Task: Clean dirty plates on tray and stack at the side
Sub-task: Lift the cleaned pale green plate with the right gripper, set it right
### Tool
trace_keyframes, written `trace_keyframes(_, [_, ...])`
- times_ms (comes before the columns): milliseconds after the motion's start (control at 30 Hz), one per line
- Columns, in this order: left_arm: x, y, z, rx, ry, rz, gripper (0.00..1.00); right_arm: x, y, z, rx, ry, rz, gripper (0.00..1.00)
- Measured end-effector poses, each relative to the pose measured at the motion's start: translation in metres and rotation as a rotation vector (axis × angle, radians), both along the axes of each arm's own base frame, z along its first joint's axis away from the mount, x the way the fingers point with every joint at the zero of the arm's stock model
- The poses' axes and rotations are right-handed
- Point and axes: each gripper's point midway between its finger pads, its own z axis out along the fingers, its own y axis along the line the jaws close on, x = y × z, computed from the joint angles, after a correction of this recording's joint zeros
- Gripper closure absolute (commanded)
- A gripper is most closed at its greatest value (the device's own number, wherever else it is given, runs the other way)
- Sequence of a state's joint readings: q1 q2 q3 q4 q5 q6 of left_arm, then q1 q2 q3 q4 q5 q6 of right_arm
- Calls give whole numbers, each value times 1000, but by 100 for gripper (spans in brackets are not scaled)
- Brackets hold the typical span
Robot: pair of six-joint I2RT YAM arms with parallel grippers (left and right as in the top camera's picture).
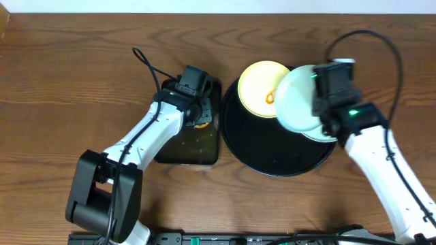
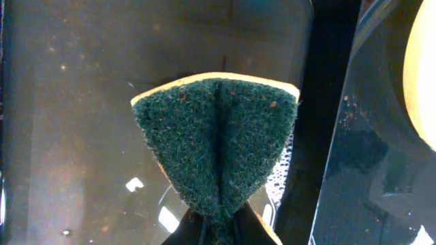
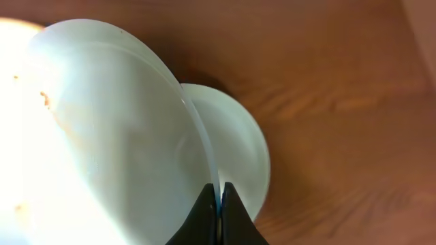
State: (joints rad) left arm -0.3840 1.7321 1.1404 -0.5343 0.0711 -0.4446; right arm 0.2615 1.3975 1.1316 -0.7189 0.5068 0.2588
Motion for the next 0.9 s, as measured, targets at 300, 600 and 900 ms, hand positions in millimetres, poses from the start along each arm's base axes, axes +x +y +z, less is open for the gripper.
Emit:
trace_keyframes(300, [0, 0, 0, 0, 0, 0, 92, -16, -127, -9, 230, -65, -453, 99])
trace_keyframes(600, [0, 0, 0, 0, 0, 0, 92, -69, -226, -28, 360, -93, -823, 99])
trace_keyframes(900, [0, 0, 0, 0, 0, 0, 92, -90, -260, -80, 416, 18, -964, 99])
